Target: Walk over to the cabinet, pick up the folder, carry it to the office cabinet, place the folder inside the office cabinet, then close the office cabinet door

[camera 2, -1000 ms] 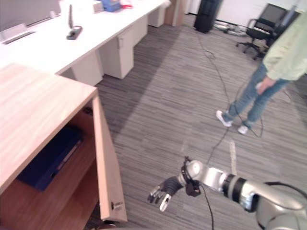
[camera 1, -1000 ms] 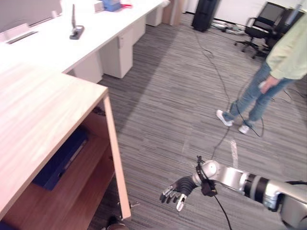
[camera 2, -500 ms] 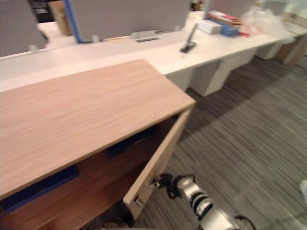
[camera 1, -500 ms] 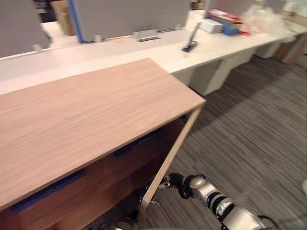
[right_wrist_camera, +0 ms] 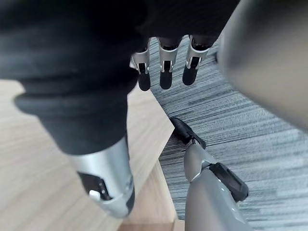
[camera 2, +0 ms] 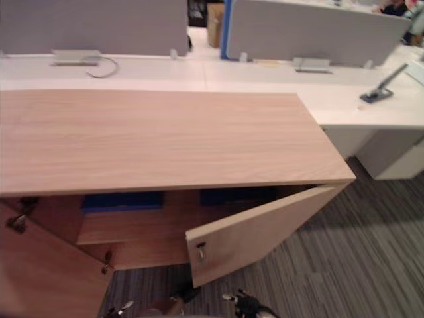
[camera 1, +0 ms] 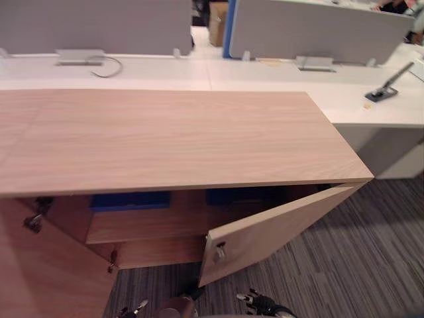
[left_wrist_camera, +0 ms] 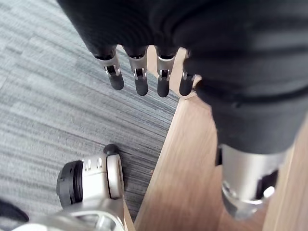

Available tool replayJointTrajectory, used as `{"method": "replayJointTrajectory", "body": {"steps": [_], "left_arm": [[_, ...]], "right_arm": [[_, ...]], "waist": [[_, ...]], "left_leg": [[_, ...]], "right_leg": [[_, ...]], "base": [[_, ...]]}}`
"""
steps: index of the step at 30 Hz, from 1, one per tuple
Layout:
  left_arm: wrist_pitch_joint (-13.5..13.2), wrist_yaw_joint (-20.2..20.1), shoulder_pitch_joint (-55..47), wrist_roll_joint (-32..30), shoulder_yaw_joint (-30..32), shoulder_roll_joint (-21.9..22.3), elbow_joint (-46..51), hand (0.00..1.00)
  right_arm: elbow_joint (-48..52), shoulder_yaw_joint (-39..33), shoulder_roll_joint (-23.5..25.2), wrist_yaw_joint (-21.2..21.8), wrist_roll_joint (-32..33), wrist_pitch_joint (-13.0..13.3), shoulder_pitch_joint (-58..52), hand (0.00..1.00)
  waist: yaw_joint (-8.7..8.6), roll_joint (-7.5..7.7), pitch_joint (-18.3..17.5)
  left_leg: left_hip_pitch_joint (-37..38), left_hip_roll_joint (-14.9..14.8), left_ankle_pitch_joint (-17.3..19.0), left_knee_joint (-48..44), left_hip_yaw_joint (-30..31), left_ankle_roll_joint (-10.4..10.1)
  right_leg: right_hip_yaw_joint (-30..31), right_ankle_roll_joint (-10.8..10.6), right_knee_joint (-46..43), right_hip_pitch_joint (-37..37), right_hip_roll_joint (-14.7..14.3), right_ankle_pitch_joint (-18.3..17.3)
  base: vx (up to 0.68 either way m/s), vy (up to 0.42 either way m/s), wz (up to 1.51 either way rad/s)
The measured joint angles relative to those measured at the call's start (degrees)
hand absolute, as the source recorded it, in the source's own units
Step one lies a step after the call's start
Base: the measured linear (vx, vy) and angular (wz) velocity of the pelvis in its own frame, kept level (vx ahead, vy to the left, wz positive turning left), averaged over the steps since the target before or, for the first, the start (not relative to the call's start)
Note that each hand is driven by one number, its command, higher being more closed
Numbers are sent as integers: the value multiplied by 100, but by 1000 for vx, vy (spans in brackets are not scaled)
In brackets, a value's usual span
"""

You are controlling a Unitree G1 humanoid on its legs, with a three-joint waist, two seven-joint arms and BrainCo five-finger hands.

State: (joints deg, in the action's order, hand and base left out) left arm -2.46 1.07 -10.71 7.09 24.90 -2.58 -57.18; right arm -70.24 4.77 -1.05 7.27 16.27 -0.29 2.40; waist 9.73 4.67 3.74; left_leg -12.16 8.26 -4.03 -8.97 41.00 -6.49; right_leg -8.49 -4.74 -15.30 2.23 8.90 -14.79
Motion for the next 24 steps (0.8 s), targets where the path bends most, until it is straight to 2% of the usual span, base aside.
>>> {"method": "replayJointTrajectory", "body": {"steps": [1,2,3,4,8,9,10,11,12,13,14,15,16,17,18,19,20,21,22,23,24], "left_arm": [[1,-1,-101,25,106,59,61,0],[0,-2,-175,26,116,76,59,0],[11,-10,-267,51,193,110,39,0],[24,-12,-335,77,287,122,7,0],[50,-33,-351,242,345,133,-188,0],[54,-32,-330,262,344,142,-189,0],[57,-32,-324,267,345,147,-190,0],[67,-31,-312,264,365,143,-190,0],[68,-30,-291,263,381,127,-189,0],[67,-27,-182,263,436,124,-184,0],[66,-26,-142,264,441,126,-177,0],[65,-25,-141,263,421,187,-181,0],[64,-24,-201,259,392,221,-184,0],[58,-28,-173,241,246,263,-182,0],[-1,-41,-89,232,83,158,-161,0],[-5,-49,-53,219,53,76,-170,0],[9,-46,7,215,101,35,-201,0],[29,-34,-195,209,133,97,-267,0],[51,-33,-302,166,125,175,-361,0],[57,-38,-278,147,101,144,-357,0],[32,-37,-202,145,9,53,-334,0]], "right_arm": [[33,-92,23,-1,-141,5,-44,0],[36,-160,30,0,-202,7,-71,0],[50,-372,83,-7,-266,19,-103,0],[41,-554,92,-8,-314,19,-84,0],[43,-1037,171,-17,-411,34,-91,0],[68,-1171,182,-20,-487,38,-85,0],[74,-1261,192,-22,-561,40,-87,0],[94,-1442,232,-24,-713,43,-80,0],[125,-1496,249,-32,-767,64,-77,0],[179,-1502,264,-36,-882,71,-74,0],[180,-1547,236,-35,-921,67,-50,0],[138,-1731,194,-48,-1068,49,8,0],[124,-1727,163,-50,-1086,48,27,0],[95,-1799,76,-54,-1106,49,143,0],[-15,-1926,125,-57,-1145,14,238,0],[-55,-1932,169,-58,-1190,15,227,0],[-109,-1993,199,-59,-1221,29,252,0],[-128,-2055,163,-65,-1290,28,247,0],[-52,-2125,136,-80,-1275,41,240,0],[4,-2164,135,-85,-1267,56,220,0],[-27,-2171,175,-87,-1265,53,214,0]], "waist": [[-15,-53,-26],[-22,-81,-45],[-67,-151,-85],[-59,-145,-26],[-84,-194,12],[-93,-224,101],[-96,-240,113],[-121,-263,120],[-164,-263,126],[-290,-176,172],[-286,-234,234],[-290,-328,281],[-301,-409,261],[-342,-617,302],[-342,-518,344],[-401,-389,333],[-369,-365,411],[-355,-439,353],[-440,-614,283],[-483,-591,270],[-531,-440,297]], "left_leg": [[-170,-138,125,-509,-321,-26],[-155,-263,203,-599,-376,-67],[-114,-526,276,-344,-396,-230],[-81,-672,138,-135,-399,-356],[-40,-878,5,74,-443,-390],[40,-886,-3,77,-612,-372],[20,-923,32,72,-796,-299],[-74,-1167,162,44,-1636,-13],[-133,-1309,237,15,-2122,92],[-424,-1494,417,-494,-2978,255],[-586,-1597,522,-994,-3423,299],[-659,-1749,679,-1982,-4064,366],[-630,-1788,857,-2153,-4241,372],[-664,-1816,945,-1987,-4394,355],[-682,-1580,680,-1548,-4282,337],[-662,-1406,613,-1368,-4271,294],[-803,-1528,1077,-2284,-4593,494],[-682,-1792,1578,-3118,-5004,452],[-478,-1817,1847,-2799,-5239,429],[-444,-1711,1864,-2574,-5273,475],[-357,-1455,1681,-2086,-5202,667]], "right_leg": [[-172,74,101,28,-138,44],[-223,88,171,50,-248,65],[-278,147,305,68,-437,159],[-280,188,444,73,-534,273],[-237,199,740,153,-698,520],[-238,196,733,313,-699,527],[-242,197,722,344,-695,527],[-304,209,729,388,-692,535],[-386,230,771,381,-671,551],[-584,234,816,418,-586,578],[-641,233,790,428,-544,578],[-671,185,777,471,-466,574],[-673,138,749,469,-470,557],[-705,73,614,396,-533,480],[-661,195,761,292,-504,482],[-681,245,923,289,-410,548],[-847,38,924,325,-274,673],[-850,32,864,414,-284,676],[-1027,-12,870,509,-360,656],[-1165,-22,869,482,-320,641],[-1362,-23,877,418,-155,632]], "base": [[-89,-245,75],[-23,-232,62],[-1,-206,29],[-6,-188,14],[-26,-112,-11],[-42,-65,-7],[-88,-64,-2],[-98,-41,13],[-99,-51,52],[-34,-34,59],[37,70,51],[79,124,15],[87,158,32],[5,112,65],[-17,91,90],[-15,87,79],[67,162,35],[125,214,36],[110,195,50],[72,92,106],[13,31,129]]}}
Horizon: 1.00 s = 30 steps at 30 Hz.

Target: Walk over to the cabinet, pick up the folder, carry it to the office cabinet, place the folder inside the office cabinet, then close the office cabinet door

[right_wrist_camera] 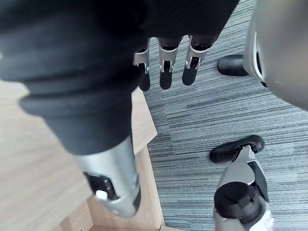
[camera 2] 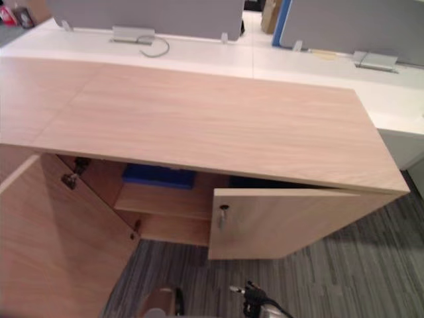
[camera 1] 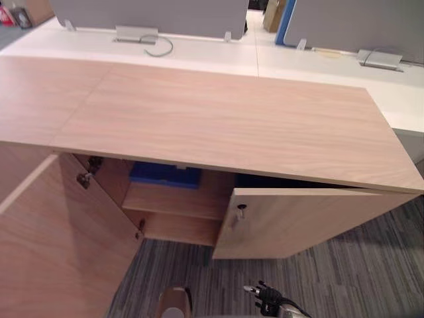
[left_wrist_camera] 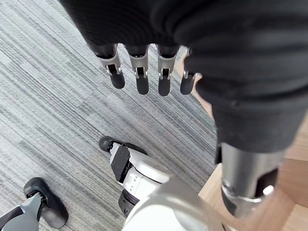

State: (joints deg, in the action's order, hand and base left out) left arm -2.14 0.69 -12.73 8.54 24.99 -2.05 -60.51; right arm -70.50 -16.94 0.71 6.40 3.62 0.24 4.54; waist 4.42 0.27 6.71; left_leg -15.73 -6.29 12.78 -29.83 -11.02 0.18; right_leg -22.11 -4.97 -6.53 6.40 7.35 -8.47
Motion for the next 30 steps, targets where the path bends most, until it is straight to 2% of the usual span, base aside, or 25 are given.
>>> {"method": "replayJointTrajectory", "body": {"steps": [1,2,3,4,6,7,13,16,18,19,20,21,22,23,25,29,30], "left_arm": [[-6,2,71,-1,-106,-117,-6,0],[0,3,99,-1,-198,-137,-18,0],[-5,4,93,-1,-257,-136,-20,0],[-6,5,94,-10,-390,-150,-31,0],[-20,4,87,-33,-524,-138,-71,0],[-21,3,131,-74,-550,-157,-84,0],[-63,-9,120,-234,-814,-273,-80,0],[-75,-59,120,-372,-1017,-345,-74,0],[-81,-103,120,-422,-1165,-395,-72,0],[-84,-104,116,-434,-1256,-395,-77,0],[-104,-106,116,-464,-1468,-434,-72,0],[-123,-107,132,-479,-1577,-473,-62,0],[-160,-107,190,-496,-1653,-549,-41,0],[-189,-107,198,-503,-1649,-596,13,0],[-192,-106,193,-490,-1575,-605,46,0],[-192,-101,123,-395,-1489,-549,160,0],[-216,-84,69,-365,-1312,-444,277,0]], "right_arm": [[-2,-12,44,-30,27,-22,-19,0],[0,-136,49,-39,79,-15,-19,0],[0,-152,34,-39,122,-16,-21,0],[5,-154,-1,-43,199,-15,-40,0],[10,-182,-50,-59,197,-15,-44,0],[34,-216,-50,-72,195,-7,-31,0],[55,-431,-110,-211,187,-19,-139,0],[94,-440,-167,-216,97,-25,-197,0],[92,-590,-186,-220,-53,-31,-258,0],[117,-680,-214,-225,-50,-27,-280,0],[153,-674,-260,-228,-46,-21,-335,0],[177,-672,-262,-231,-42,-22,-360,0],[264,-678,-207,-240,-22,-21,-442,0],[272,-674,-135,-241,-29,-14,-447,0],[218,-748,-82,-240,-38,-21,-449,0],[212,-844,-61,-239,-250,-25,-467,0],[219,-854,-84,-239,-255,-24,-467,0]], "waist": [[10,135,10],[-21,133,-10],[-26,138,-44],[-41,86,-88],[-92,26,-121],[-160,10,-112],[-184,42,-93],[-222,64,-74],[-323,83,-58],[-373,44,-39],[-424,-17,-45],[-452,-43,-62],[-481,44,-64],[-470,139,-74],[-459,210,-148],[-380,194,-163],[-339,197,-171]], "left_leg": [[141,395,-417,667,200,71],[340,654,-811,1283,350,96],[440,763,-985,1571,418,110],[604,942,-1323,2138,590,164],[1128,1040,-2093,3538,883,109],[1073,1044,-2137,3536,973,105],[1076,1118,-2162,3540,1208,129],[1086,1230,-2175,3540,1383,159],[1076,1378,-2172,3538,1701,212],[1067,1399,-2182,3534,1891,252],[1092,1393,-2205,3530,2109,303],[1100,1389,-2273,3520,2203,307],[1082,1412,-2306,3502,2425,298],[1072,1433,-2357,3500,2605,331],[1090,1466,-2393,3500,2980,275],[1188,1552,-2421,3488,3273,190],[1050,1542,-2294,3312,3261,81]], "right_leg": [[-104,53,10,-30,179,-11],[-127,92,32,-74,217,15],[-169,95,35,-95,241,17],[-311,96,25,-90,313,37],[-596,86,24,-99,338,48],[-709,85,24,-64,326,49],[-1005,107,196,136,285,29],[-1231,95,247,263,333,20],[-1386,47,128,359,423,13],[-1275,76,-198,288,468,-11],[-680,238,-811,60,526,-82],[-293,292,-1087,-94,521,-118],[374,182,-1203,-208,468,-315],[512,65,-1041,-163,457,-393],[463,46,-505,-95,383,-391],[465,5,-202,-112,308,-281],[369,-66,-183,-95,303,-238]], "base": [[5,-8,145],[-4,-18,114],[-21,-51,95],[-7,-50,67],[1,-78,73],[-14,-72,72],[-37,-33,25],[-4,23,34],[56,47,63],[75,83,84],[35,50,84],[76,71,102],[98,-25,96],[112,-60,94],[61,-197,87],[-12,-279,56],[-43,-154,24]]}}
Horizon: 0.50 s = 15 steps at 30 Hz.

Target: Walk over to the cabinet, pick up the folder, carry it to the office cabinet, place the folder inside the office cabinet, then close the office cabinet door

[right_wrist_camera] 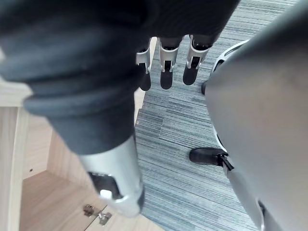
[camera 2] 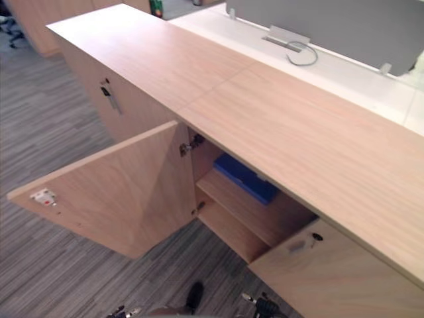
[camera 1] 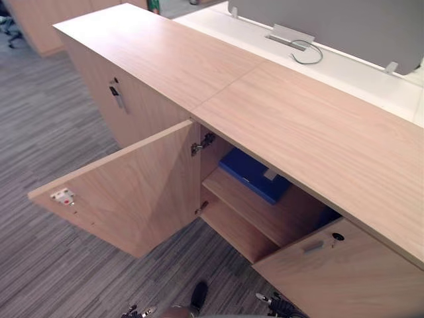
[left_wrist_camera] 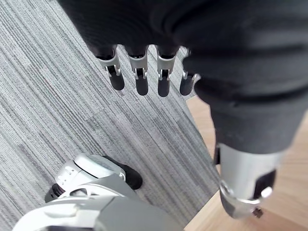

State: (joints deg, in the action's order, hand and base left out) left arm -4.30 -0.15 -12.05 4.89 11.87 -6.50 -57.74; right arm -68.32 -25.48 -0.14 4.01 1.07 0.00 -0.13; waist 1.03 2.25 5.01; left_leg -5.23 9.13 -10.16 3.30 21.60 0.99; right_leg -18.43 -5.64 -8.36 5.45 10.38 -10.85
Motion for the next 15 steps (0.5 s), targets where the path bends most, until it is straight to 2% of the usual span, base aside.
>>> {"method": "replayJointTrajectory", "body": {"steps": [1,2,3,4,5,6,8,9,10,11,12,13,14,15], "left_arm": [[-16,23,7,25,131,42,30,0],[-18,80,18,141,376,82,56,0],[-20,128,-48,255,675,229,115,0],[-18,141,-101,272,798,294,114,0],[-14,173,-234,327,1017,411,82,0],[-15,185,-280,379,1102,444,21,0],[22,231,-305,634,1540,545,-405,0],[37,246,-302,693,1747,587,-525,0],[46,254,-309,755,1876,610,-574,0],[60,280,-355,905,2021,637,-611,0],[66,295,-366,1025,2026,632,-621,0],[68,297,-369,1089,2041,626,-624,0],[82,299,-359,1130,2116,632,-645,0],[88,297,-310,1137,2218,641,-654,0]], "right_arm": [[-2,-37,1,-3,5,3,22,0],[-3,-168,25,-12,26,3,59,0],[-48,-278,-14,-45,61,-8,50,0],[-84,-334,-34,-57,75,-8,42,0],[-127,-447,-96,-96,177,-11,32,0],[-128,-447,-133,-109,233,-12,19,0],[-113,-501,-200,-133,250,-9,32,0],[-115,-605,-186,-130,253,-16,49,0],[-114,-720,-172,-127,272,-19,58,0],[-148,-851,-112,-96,359,-20,56,0],[-245,-969,-121,-84,482,-22,52,0],[-290,-980,-116,-82,514,-22,53,0],[-345,-998,-116,-81,582,-8,54,0],[-388,-1174,-193,-92,700,18,41,0]], "waist": [[21,-4,11],[-15,8,32],[3,-32,78],[24,-58,94],[27,-107,102],[24,-131,95],[6,-197,76],[27,-192,79],[41,-187,70],[-8,-99,62],[-16,-85,51],[-13,-61,24],[-19,-19,-23],[-50,-77,-60]], "left_leg": [[-167,-11,226,-232,-142,51],[-698,-211,750,-1153,-1071,26],[-1268,-793,1458,-2624,-2128,-57],[-1330,-1029,1642,-3028,-2309,-72],[-1350,-1391,1904,-3533,-2387,-136],[-1348,-1538,1974,-3662,-2390,-203],[-1231,-2105,2149,-3614,-2419,-340],[-1154,-2110,2185,-3366,-2424,-456],[-1079,-1990,2186,-3213,-2472,-470],[-1015,-1682,2114,-2947,-2430,-471],[-1017,-1484,2087,-2838,-2346,-426],[-1051,-1381,2065,-2840,-2301,-391],[-1089,-1212,2058,-2830,-2192,-379],[-1062,-930,2019,-2699,-2006,-335]], "right_leg": [[-57,-23,25,-12,-3,29],[-317,14,100,-63,-20,105],[-528,27,87,-10,-102,122],[-574,29,84,41,-140,123],[-668,30,84,125,-174,122],[-702,29,79,133,-169,122],[-827,20,-140,38,-40,127],[-864,1,-314,-64,91,138],[-968,-40,-393,-102,205,166],[-1167,-64,-532,-199,416,228],[-1267,-85,-388,-197,553,238],[-1276,-54,-117,-164,597,370],[-1373,-147,62,-71,693,685],[-1443,-344,-74,-50,972,880]], "base": [[-66,-119,42],[-124,-89,62],[-88,-84,62],[-11,-48,37],[78,34,17],[89,93,20],[139,275,25],[146,345,23],[104,316,44],[102,384,67],[75,293,71],[-25,280,54],[-9,307,61],[6,359,57]]}}
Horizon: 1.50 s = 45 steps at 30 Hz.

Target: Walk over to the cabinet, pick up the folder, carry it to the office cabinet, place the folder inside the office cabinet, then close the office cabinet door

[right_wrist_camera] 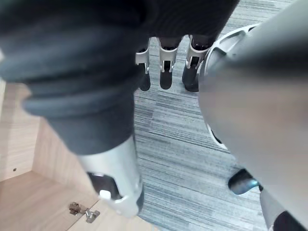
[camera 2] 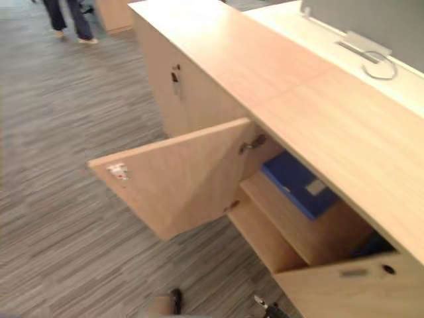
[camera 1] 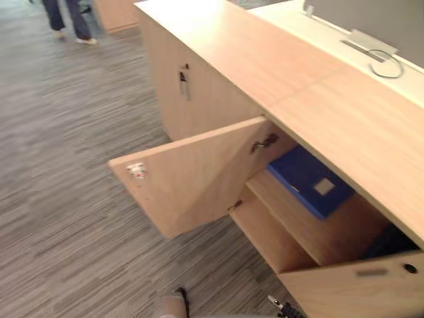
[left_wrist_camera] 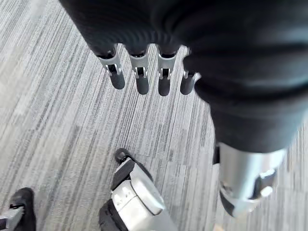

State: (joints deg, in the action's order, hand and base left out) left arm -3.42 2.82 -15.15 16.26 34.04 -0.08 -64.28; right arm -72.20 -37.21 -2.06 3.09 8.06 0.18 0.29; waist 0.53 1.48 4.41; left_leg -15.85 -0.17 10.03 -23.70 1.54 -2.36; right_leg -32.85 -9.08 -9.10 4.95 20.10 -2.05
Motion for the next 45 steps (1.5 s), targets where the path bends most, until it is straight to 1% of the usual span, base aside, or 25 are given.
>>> {"method": "replayJointTrajectory", "body": {"steps": [1,3,4,5,6,7,8,10,13,14,15,17,18,20,21,25,29,30,32,34,37,38,40,42,45], "left_arm": [[0,0,13,2,8,2,-3,0],[-4,-2,140,-70,-139,-18,-25,0],[-9,-2,153,-124,-227,-38,-24,0],[-18,-3,189,-231,-522,-150,-21,0],[-18,-4,217,-332,-690,-208,-20,0],[-23,-2,323,-584,-1048,-337,70,0],[-26,0,357,-675,-1137,-349,147,0],[-61,4,517,-851,-1236,-420,607,0],[-55,37,510,-1023,-1224,-487,1164,0],[-52,65,499,-1025,-1223,-481,1308,0],[-35,86,448,-1055,-1225,-447,1677,0],[-10,111,288,-1190,-1225,-391,2386,0],[15,122,183,-1212,-1215,-342,2795,0],[84,126,277,-1420,-1079,-318,3085,0],[153,177,396,-1461,-878,-280,3241,0],[255,357,686,-1805,-576,-351,3832,0],[395,463,1212,-2127,-310,-817,3915,0],[435,506,1407,-2283,-167,-1068,3896,0],[446,527,1626,-2391,-81,-1371,3848,0],[457,567,2044,-2555,63,-2020,3310,0],[502,583,2652,-2549,186,-2782,2390,0],[514,584,2764,-2550,162,-2925,2228,0],[536,564,3210,-2554,-176,-3424,1642,0],[540,524,3604,-2557,-564,-3655,1322,0],[504,463,4135,-2652,-1224,-3745,1043,0]], "right_arm": [[-1,0,-19,0,0,1,0,0],[27,-2,-135,-9,-1,37,-1,0],[57,-26,-164,-12,-2,43,-3,0],[73,-156,-205,-22,6,69,-4,0],[92,-172,-227,-39,37,80,-17,0],[271,-176,-231,-79,184,99,-75,0],[306,-172,-228,-86,220,119,-86,0],[309,-138,-155,-110,278,144,-83,0],[288,-86,-122,-130,423,146,-108,0],[292,-80,-121,-132,423,146,-104,0],[299,-34,-119,-133,425,146,-110,0],[277,126,-87,-127,417,85,-176,0],[296,154,-48,-115,417,68,-198,0],[402,301,-30,-126,398,41,-249,0],[522,297,-45,-120,390,15,-265,0],[785,296,-46,-107,278,-70,-405,0],[955,358,-16,-80,201,-82,-460,0],[949,361,21,-52,199,-94,-477,0],[944,363,55,-5,195,-116,-548,0],[932,363,58,25,188,-126,-650,0],[873,357,52,34,189,-126,-736,0],[860,356,54,47,190,-124,-740,0],[817,348,50,91,195,-123,-736,0],[751,342,42,114,204,-119,-736,0],[639,327,49,133,215,-119,-732,0]], "waist": [[-10,-13,-6],[-65,-82,-53],[-79,-107,-54],[-110,-115,-63],[-119,-111,-62],[-112,-145,-54],[-121,-217,-61],[-130,-244,-75],[-133,-272,-73],[-132,-310,-64],[-136,-378,-26],[-129,-368,-53],[-102,-365,-57],[-113,-386,-57],[-128,-441,4],[-179,-442,17],[-243,-397,32],[-277,-391,38],[-276,-370,35],[-272,-326,16],[-268,-212,-38],[-255,-188,-50],[-209,-127,-80],[-207,-115,-84],[-248,-116,-68]], "left_leg": [[6,48,-15,36,33,5],[134,344,-205,374,111,70],[185,394,-247,441,108,105],[316,530,-354,590,99,212],[399,597,-406,683,90,274],[619,724,-589,990,37,386],[667,738,-655,1087,36,482],[682,767,-773,1183,8,670],[704,714,-825,1374,-193,799],[706,665,-855,1469,-225,838],[809,547,-934,1685,-253,892],[1001,444,-1175,2175,-397,844],[1129,427,-1358,2515,-477,767],[1223,387,-1571,2900,-625,663],[1205,310,-1607,2897,-762,625],[1407,105,-1675,2900,-961,504],[1478,73,-1686,2904,-1185,470],[1478,43,-1709,2905,-1234,436],[1489,-14,-1732,2905,-1288,404],[1489,-110,-1742,2906,-1381,363],[1502,-196,-1711,2905,-1488,286],[1508,-213,-1710,2904,-1532,252],[1568,-258,-1687,2902,-1747,142],[1631,-262,-1669,2899,-1870,119],[1723,-264,-1620,2877,-2086,55]], "right_leg": [[-8,5,-57,-10,47,11],[-20,115,-648,-237,470,221],[1,176,-820,-298,564,293],[44,267,-1167,-414,783,421],[80,319,-1318,-463,892,496],[213,684,-1653,-673,1112,703],[210,848,-1679,-697,1099,736],[206,863,-1207,-508,836,780],[159,938,-610,-343,565,836],[152,915,-624,-371,496,750],[130,895,-867,-384,233,406],[-107,863,-780,-284,-179,-5],[-266,867,-296,-164,-333,-17],[-219,857,5,-217,-442,-18],[-139,852,-63,-307,-474,-16],[-15,842,-255,-296,-553,-23],[62,630,-153,-283,-595,-158],[85,568,-81,-293,-617,-191],[90,547,-7,-298,-681,-209],[160,528,125,-302,-805,-221],[280,569,255,-306,-915,-134],[341,552,285,-317,-941,-104],[503,520,426,-323,-1007,-2],[642,513,481,-298,-1028,21],[808,521,522,-302,-1059,37]], "base": [[72,325,68],[40,246,38],[17,238,11],[9,190,7],[1,280,5],[-6,221,3],[-14,227,1],[-29,116,-3],[-96,57,-31],[-183,-30,-35],[-138,-71,-21],[-115,-151,-44],[-96,-166,-61],[-110,-134,-57],[-167,-125,-53],[-122,-98,-37],[-85,-57,-27],[-105,-61,-14],[-74,-49,-11],[-33,-58,-20],[5,-50,-20],[35,-35,-36],[59,-22,-45],[59,-7,-33],[46,-2,-34]]}}
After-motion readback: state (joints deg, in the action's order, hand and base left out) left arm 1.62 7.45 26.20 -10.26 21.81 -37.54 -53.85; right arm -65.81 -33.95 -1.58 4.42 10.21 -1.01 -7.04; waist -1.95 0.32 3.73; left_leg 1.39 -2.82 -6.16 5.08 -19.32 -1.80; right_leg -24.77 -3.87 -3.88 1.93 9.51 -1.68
